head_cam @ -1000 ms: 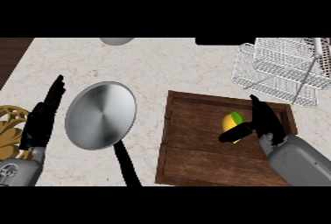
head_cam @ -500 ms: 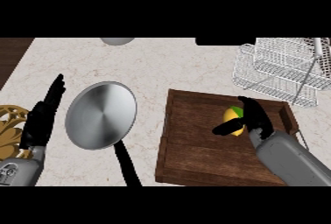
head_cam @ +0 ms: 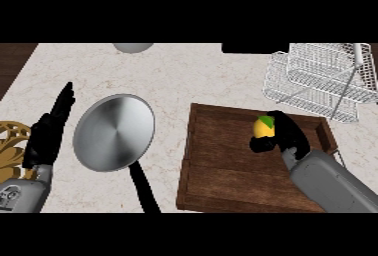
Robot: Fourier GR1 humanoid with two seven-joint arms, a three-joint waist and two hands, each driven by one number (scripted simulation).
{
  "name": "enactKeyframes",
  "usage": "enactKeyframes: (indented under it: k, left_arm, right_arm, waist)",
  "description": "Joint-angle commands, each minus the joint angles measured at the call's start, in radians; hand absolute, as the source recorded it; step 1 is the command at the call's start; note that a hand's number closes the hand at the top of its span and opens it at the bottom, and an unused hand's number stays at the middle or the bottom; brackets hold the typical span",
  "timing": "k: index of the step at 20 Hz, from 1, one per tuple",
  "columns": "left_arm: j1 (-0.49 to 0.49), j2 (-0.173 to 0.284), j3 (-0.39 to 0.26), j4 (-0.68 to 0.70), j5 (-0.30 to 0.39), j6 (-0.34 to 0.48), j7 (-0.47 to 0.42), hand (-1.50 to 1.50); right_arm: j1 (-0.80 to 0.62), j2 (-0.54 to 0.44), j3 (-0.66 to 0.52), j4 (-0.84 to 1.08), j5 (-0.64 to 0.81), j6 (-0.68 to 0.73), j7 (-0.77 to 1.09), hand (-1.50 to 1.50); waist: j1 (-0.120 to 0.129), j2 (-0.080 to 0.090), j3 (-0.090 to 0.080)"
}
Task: Pick the lemon from the tray and place it in the tiered basket
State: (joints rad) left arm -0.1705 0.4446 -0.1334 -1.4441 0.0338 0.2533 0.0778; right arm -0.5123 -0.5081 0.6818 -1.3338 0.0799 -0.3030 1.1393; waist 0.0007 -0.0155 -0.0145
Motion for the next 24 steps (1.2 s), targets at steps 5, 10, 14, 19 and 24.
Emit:
enactKeyframes:
  k: [5,10,14,19,24]
  left_arm:
    - [0.042,-0.005,0.012,-0.051,-0.015,-0.019,-0.002,0.00]
    - [0.015,-0.011,0.010,-0.039,-0.029,-0.027,0.003,0.00]
    - [0.006,-0.026,0.009,-0.001,-0.015,-0.053,-0.050,0.00]
    - [-0.021,-0.016,0.019,-0.016,-0.026,-0.042,0.026,0.00]
    - [-0.007,-0.022,0.030,0.001,-0.038,-0.032,0.008,0.00]
  right_arm:
    - [0.021,0.079,-0.075,-0.069,0.055,-0.070,0.183,1.50]
    - [-0.223,0.250,-0.016,0.082,0.243,-0.065,0.167,1.50]
    - [-0.426,0.355,-0.018,0.318,0.335,-0.071,0.012,1.50]
    - [-0.556,0.368,-0.091,0.353,0.506,-0.240,0.012,1.50]
    - [-0.724,0.371,-0.141,0.456,0.659,-0.260,0.044,1.50]
  waist:
    - [0.000,0.011,0.014]
    - [0.032,0.018,0.014]
    - [0.068,0.031,0.013]
    - [0.026,0.014,0.014]
    - [0.024,0.014,0.013]
